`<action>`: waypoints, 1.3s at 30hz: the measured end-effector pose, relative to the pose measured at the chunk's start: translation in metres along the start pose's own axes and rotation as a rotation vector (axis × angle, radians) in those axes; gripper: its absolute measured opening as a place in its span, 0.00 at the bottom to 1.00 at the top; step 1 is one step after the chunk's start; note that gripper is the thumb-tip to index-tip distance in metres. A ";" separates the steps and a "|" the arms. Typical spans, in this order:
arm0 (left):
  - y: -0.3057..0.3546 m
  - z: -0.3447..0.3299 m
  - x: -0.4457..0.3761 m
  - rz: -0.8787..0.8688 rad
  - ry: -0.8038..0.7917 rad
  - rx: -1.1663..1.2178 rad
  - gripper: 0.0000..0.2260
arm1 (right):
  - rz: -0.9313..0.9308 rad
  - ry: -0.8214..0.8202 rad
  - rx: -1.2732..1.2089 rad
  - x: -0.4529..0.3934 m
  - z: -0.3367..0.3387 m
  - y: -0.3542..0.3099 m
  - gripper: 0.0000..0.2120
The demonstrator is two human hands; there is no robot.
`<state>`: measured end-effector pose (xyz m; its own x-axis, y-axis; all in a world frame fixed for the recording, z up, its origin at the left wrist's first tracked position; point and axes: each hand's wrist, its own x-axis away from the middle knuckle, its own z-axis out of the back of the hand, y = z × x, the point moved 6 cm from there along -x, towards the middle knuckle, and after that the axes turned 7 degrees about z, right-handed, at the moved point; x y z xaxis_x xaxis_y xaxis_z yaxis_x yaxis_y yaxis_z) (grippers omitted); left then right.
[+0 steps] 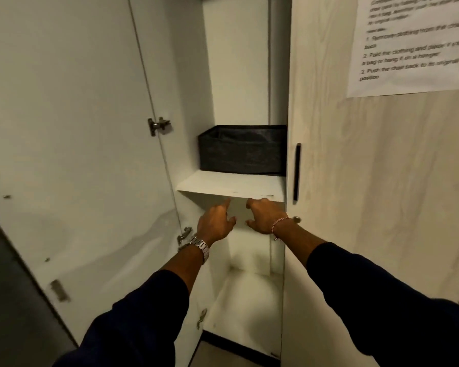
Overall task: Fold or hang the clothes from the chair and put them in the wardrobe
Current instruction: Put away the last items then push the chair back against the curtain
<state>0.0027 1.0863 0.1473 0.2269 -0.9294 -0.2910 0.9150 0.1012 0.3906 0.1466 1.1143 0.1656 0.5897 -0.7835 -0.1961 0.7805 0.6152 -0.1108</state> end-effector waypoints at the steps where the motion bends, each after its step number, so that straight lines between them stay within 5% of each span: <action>1: -0.009 0.006 0.009 -0.005 0.009 -0.022 0.28 | 0.024 -0.004 -0.006 0.000 -0.005 -0.010 0.27; 7: -0.083 0.054 0.064 0.105 0.058 -0.141 0.27 | 0.201 -0.055 -0.026 0.002 -0.029 -0.095 0.29; 16: -0.169 0.140 0.153 0.299 0.278 -0.160 0.11 | 0.374 -0.092 -0.061 0.006 -0.037 -0.222 0.28; 22: -0.214 0.186 0.204 0.524 0.448 -0.150 0.17 | 0.454 -0.098 -0.079 0.017 -0.046 -0.292 0.28; 26: -0.243 0.210 0.227 0.678 0.582 -0.012 0.15 | 0.496 -0.108 -0.086 0.018 -0.049 -0.324 0.27; 29: -0.261 0.215 0.230 0.749 0.515 0.072 0.18 | 0.508 -0.098 -0.085 0.016 -0.048 -0.338 0.26; 39: -0.296 0.213 0.216 0.717 0.563 0.479 0.16 | 0.464 -0.124 -0.127 0.013 -0.052 -0.327 0.24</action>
<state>-0.2900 0.7796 0.1548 0.9037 -0.3925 -0.1710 0.3014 0.2996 0.9052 -0.1113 0.9076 0.1490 0.8952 -0.4241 -0.1367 0.4029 0.9014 -0.1584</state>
